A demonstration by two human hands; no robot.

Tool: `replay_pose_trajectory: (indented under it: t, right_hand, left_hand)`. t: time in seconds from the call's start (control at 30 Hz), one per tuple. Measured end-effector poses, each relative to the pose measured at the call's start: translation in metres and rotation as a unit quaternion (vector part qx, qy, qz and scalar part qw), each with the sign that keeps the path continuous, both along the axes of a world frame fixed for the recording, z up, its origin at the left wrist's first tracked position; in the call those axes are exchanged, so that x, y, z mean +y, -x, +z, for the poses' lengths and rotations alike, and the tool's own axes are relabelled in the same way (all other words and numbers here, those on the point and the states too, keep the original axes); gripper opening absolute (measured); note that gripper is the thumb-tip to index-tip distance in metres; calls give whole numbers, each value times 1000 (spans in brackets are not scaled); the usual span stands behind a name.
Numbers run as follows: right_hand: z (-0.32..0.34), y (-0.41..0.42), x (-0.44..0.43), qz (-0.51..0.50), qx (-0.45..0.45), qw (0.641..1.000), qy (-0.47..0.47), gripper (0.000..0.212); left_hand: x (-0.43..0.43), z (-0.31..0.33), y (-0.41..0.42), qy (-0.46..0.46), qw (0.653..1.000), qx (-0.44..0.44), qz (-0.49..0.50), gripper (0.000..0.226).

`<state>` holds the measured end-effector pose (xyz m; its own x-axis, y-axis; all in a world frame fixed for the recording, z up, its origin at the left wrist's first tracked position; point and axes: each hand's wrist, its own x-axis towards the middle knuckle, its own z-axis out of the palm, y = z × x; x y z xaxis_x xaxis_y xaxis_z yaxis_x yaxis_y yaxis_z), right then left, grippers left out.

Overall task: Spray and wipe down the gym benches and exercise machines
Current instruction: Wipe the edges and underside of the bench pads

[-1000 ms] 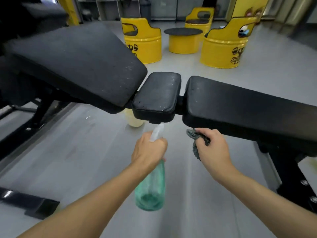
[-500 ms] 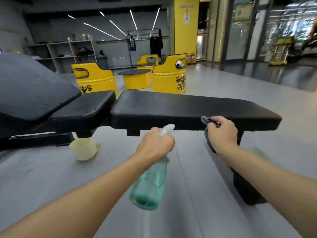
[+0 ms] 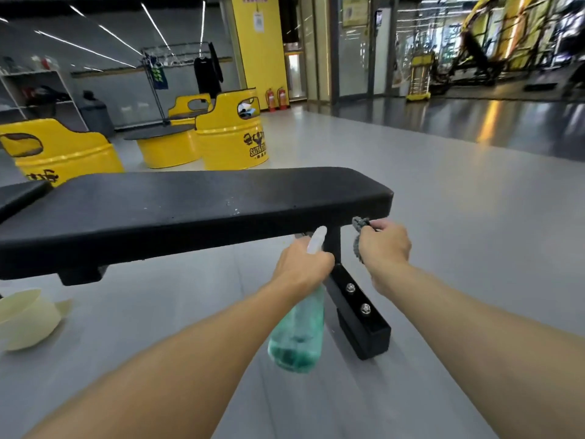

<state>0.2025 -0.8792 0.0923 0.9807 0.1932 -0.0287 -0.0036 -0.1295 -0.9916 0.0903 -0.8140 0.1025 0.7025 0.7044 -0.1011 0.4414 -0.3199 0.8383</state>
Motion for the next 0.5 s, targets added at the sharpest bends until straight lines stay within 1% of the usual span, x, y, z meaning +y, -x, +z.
replay_pose_trajectory:
  t: [0.07, 0.17, 0.27, 0.33, 0.4, 0.5]
  right_hand:
    - [-17, -7, -1, 10, 12, 1000, 17, 17]
    - [-39, -12, 1, 29, 34, 998, 37, 14]
    - [-53, -12, 8, 66, 42, 996, 52, 14]
    - [-60, -10, 10, 85, 44, 993, 69, 14]
    - [-68, -9, 12, 104, 44, 990, 88, 19]
    - [-76, -8, 14, 120, 42, 986, 108, 22]
  left_hand:
    - [2, -23, -15, -3, 1000, 4, -28, 37]
    - [5, -59, -24, -17, 998, 25, -48, 36]
    - [8, -95, -24, -28, 999, 21, -30, 43]
    - [7, -117, -24, -18, 1000, 18, -10, 39]
    - [3, -135, -24, 5, 1000, 19, 11, 33]
    - [-1, -156, -24, 31, 999, 19, 31, 36]
